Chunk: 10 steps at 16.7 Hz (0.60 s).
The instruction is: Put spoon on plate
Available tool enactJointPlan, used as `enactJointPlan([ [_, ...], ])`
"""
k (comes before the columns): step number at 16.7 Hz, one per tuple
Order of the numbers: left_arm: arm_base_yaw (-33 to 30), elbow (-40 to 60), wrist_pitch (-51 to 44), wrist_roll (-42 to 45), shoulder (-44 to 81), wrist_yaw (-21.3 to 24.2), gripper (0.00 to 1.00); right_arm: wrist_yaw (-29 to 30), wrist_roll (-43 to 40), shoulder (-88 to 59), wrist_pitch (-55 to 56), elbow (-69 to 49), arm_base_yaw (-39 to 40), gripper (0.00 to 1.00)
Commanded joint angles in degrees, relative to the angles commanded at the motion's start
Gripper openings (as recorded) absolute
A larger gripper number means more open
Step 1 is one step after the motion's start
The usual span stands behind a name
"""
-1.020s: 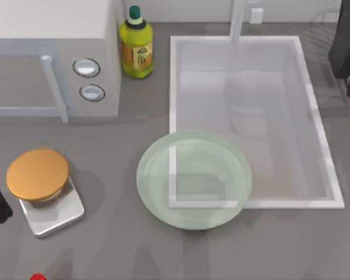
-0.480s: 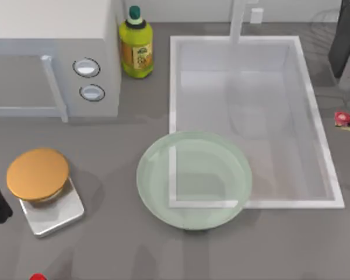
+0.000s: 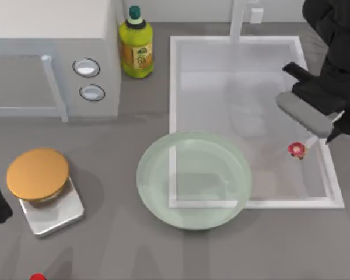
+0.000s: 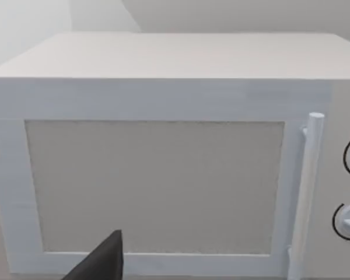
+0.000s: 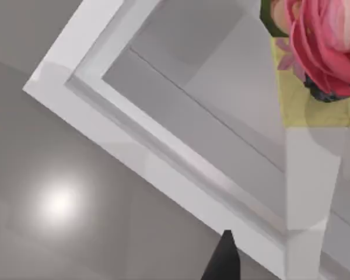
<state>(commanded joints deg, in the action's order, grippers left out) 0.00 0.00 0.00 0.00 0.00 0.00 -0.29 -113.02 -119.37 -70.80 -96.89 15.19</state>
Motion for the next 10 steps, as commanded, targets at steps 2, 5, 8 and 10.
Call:
enactJointPlan([
  [2,0.0,0.0,0.0,0.0,0.0,0.0,1.0,0.1,-17.61,-2.56,-1.0,-2.37,3.53,0.0],
  [5,0.0,0.0,0.0,0.0,0.0,0.0,1.0,0.2,-43.36,-6.25,-2.38,-5.89,8.85,0.0],
  [8,0.0,0.0,0.0,0.0,0.0,0.0,1.0,0.33,-66.38,-9.29,-3.31,-9.25,13.98,0.0],
  [10,0.0,0.0,0.0,0.0,0.0,0.0,1.0,0.5,-79.75,-10.68,-3.52,-11.23,17.13,0.0],
])
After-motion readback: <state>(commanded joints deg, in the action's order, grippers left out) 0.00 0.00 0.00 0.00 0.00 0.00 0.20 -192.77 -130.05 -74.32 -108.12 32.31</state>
